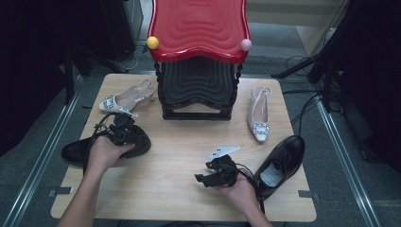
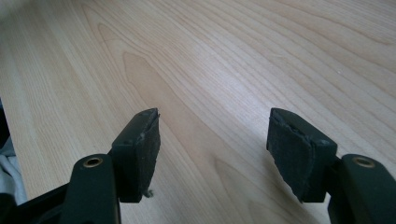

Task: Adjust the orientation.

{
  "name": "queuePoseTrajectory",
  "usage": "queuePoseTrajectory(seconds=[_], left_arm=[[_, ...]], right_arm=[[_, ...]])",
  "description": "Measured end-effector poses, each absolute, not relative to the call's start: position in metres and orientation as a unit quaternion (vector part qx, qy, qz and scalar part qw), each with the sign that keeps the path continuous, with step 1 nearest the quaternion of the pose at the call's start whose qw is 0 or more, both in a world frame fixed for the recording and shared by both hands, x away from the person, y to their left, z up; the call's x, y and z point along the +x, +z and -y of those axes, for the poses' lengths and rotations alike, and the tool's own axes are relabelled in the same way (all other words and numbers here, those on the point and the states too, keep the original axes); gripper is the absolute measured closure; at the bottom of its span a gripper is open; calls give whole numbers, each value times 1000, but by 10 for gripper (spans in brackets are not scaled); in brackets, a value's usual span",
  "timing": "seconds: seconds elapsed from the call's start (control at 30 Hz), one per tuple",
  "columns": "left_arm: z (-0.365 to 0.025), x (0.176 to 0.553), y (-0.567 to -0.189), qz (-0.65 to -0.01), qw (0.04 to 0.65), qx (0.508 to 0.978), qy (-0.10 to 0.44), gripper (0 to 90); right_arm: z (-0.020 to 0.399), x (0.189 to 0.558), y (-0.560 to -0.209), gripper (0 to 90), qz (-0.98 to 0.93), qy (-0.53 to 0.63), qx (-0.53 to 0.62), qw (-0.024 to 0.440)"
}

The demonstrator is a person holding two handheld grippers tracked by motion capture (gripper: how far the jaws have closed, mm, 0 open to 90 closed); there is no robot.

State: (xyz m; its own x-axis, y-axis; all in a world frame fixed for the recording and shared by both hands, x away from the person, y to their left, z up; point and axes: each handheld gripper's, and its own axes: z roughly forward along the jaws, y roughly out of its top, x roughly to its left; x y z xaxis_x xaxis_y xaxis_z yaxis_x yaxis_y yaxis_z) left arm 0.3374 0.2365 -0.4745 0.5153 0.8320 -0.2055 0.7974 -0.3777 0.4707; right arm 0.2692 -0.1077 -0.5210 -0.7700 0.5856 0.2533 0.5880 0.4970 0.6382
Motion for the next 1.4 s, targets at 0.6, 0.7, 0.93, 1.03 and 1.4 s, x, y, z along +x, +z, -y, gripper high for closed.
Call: queuePoseTrajectory(seconds=[0.6, 0.7, 0.93, 1.03, 1.4], left_arm=[[-218, 288, -447, -485, 243, 832, 115, 826], [-206, 283, -443, -476, 236, 838, 122, 825], [-175, 269, -438, -450, 244, 853, 101, 824], [-161, 268, -437, -439, 237, 861, 96, 821], [-103, 283, -437, -388, 253, 884, 61, 820]], right_arm=[[99, 285, -513, 371, 863, -389, -321, 16], [102, 288, -512, 373, 858, -398, -323, 21], [111, 293, -508, 374, 844, -415, -340, 24], [112, 296, -507, 375, 847, -405, -345, 17], [119, 295, -503, 378, 845, -401, -354, 11]])
